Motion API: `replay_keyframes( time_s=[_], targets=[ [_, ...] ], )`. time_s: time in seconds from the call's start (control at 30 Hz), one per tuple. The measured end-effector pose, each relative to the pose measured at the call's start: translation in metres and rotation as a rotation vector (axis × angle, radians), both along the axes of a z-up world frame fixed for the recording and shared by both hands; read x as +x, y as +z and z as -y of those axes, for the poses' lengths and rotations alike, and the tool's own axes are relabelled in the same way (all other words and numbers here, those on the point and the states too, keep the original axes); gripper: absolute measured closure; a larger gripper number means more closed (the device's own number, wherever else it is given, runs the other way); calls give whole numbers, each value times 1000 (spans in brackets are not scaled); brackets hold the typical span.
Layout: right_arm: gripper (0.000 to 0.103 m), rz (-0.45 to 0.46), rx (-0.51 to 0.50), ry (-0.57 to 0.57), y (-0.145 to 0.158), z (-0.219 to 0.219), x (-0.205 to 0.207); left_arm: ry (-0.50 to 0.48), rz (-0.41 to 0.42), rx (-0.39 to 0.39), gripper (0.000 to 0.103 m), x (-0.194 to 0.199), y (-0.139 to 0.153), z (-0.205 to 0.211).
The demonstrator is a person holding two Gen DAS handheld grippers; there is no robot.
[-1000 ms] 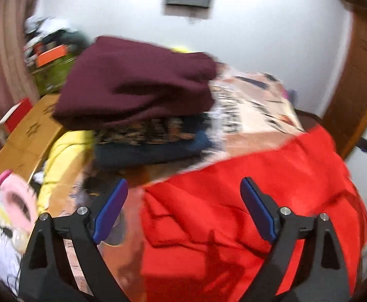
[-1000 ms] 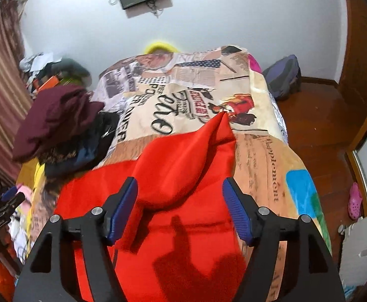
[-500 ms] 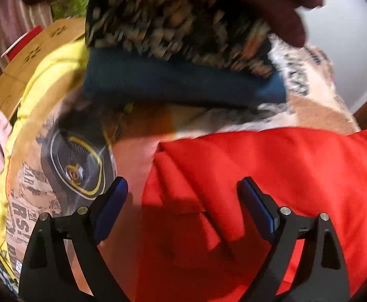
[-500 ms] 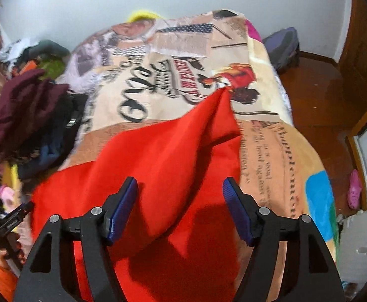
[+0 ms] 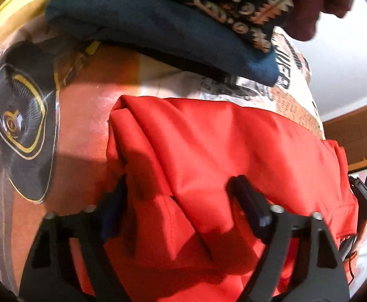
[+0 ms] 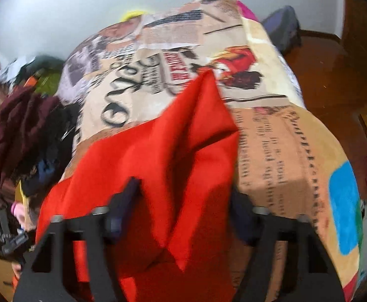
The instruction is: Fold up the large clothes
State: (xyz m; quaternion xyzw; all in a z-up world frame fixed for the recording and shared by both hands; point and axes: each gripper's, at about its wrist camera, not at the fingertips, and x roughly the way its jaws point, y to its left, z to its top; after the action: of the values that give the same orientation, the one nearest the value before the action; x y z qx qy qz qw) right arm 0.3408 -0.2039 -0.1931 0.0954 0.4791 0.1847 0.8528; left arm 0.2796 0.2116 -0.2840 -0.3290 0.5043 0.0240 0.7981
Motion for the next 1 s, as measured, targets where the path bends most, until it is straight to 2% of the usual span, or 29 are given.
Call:
replay_keyframes(
  time_s=[0.03,0.07,0.1,0.17,0.27,0.3,0.4,0.53,0.67,0.87,1.0],
  targets=[
    [67,5,-9,13,1,-4,-2,2,6,17,46,-1,4,0],
    [78,17,-14,26,4,-7,-5,19,5,62,66,-4,10,2],
    [85,38,-11,30,7,-9,-9,24,10,115,79,-4,17,5],
    [90,77,-19,20,15,-11,-11,12,37,208,85,-4,32,16],
    [94,161,-28,2,39,-8,-21,-25,110,387,86,-4,61,42],
    [95,191,-8,-5,51,-4,-26,-40,142,424,87,-6,73,50],
    [95,262,36,-14,81,7,-39,-75,247,473,87,-13,113,68],
    [95,345,12,-27,112,17,-53,-105,379,524,87,-12,166,92],
    [95,398,-3,-69,132,33,-57,-132,472,540,87,1,205,112],
    [95,424,-5,-148,140,62,-51,-204,485,560,87,33,213,130],
    [95,374,-40,-164,122,70,-36,-248,433,557,87,65,194,139]
  ],
)
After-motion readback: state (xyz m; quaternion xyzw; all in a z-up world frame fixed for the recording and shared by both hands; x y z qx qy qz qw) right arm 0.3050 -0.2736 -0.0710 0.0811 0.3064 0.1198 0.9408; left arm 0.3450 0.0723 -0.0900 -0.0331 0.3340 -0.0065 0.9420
